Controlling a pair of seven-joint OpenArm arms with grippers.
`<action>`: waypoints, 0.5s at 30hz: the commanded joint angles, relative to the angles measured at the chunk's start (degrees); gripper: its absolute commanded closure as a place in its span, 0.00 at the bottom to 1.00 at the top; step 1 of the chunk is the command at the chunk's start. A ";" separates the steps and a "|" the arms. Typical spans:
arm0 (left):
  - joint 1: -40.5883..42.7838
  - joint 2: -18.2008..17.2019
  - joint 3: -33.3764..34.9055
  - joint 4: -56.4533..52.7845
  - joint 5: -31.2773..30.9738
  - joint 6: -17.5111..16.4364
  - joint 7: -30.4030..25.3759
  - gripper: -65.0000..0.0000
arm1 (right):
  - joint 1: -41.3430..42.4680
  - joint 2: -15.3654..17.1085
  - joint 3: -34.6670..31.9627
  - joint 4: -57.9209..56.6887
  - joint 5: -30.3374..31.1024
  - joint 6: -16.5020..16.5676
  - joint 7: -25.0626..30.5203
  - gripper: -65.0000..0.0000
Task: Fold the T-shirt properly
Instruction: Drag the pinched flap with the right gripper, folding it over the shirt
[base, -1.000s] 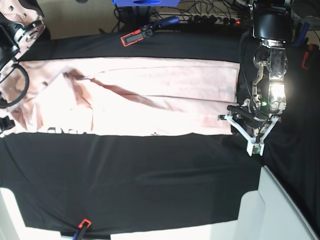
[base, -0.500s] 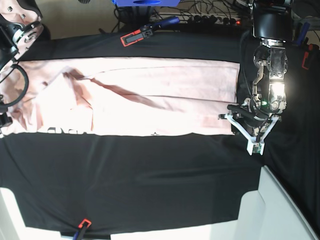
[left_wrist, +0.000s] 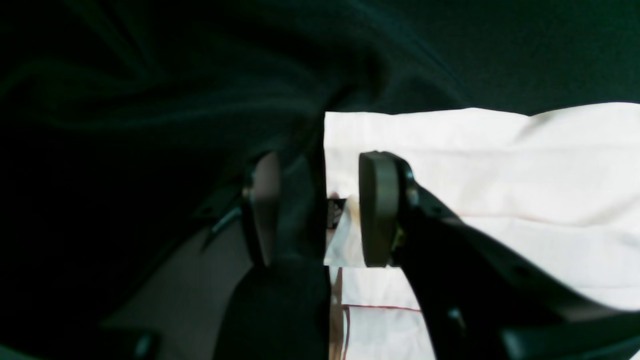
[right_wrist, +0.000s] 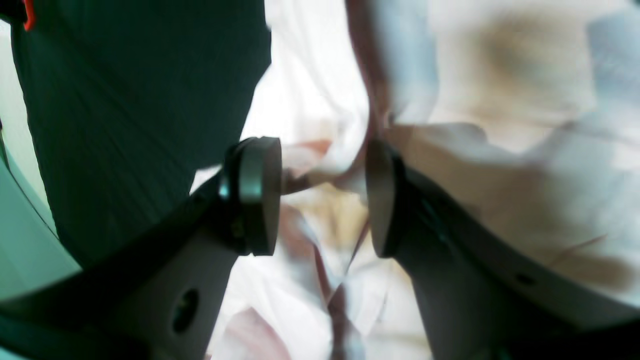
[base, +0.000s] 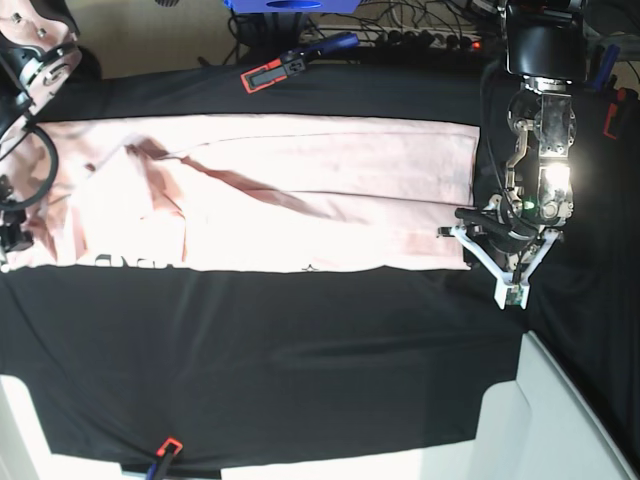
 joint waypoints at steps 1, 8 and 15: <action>-0.74 -0.58 -0.27 0.85 0.11 0.13 -0.99 0.60 | 1.01 1.09 0.04 0.93 0.89 0.61 0.45 0.62; -0.74 -0.58 -0.27 0.85 0.11 0.13 -0.99 0.60 | 1.01 1.09 0.04 0.85 0.97 0.70 0.27 1.00; -0.65 -0.58 -0.27 0.85 0.11 0.13 -0.99 0.60 | 1.01 2.32 0.04 0.58 0.71 0.70 0.62 1.00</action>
